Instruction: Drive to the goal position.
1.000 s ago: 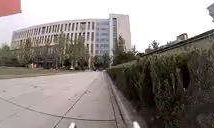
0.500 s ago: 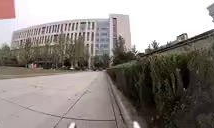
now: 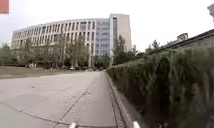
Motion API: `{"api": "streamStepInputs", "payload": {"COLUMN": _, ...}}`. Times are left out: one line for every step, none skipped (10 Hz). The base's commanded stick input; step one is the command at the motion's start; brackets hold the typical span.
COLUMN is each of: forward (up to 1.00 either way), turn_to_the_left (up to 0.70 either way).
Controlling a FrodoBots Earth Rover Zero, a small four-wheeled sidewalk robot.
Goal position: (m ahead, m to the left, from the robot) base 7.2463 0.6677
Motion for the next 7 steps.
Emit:
{"api": "streamStepInputs", "payload": {"forward": 0.45, "turn_to_the_left": 0.27}}
{"api": "streamStepInputs", "payload": {"forward": 0.45, "turn_to_the_left": 0.27}}
{"api": "streamStepInputs", "payload": {"forward": 0.45, "turn_to_the_left": 0.27}}
{"api": "streamStepInputs", "payload": {"forward": 0.45, "turn_to_the_left": 0.27}}
{"api": "streamStepInputs", "payload": {"forward": 0.45, "turn_to_the_left": 0.27}}
{"api": "streamStepInputs", "payload": {"forward": 0.45, "turn_to_the_left": 0.27}}
{"api": "streamStepInputs", "payload": {"forward": 0.45, "turn_to_the_left": 0.11}}
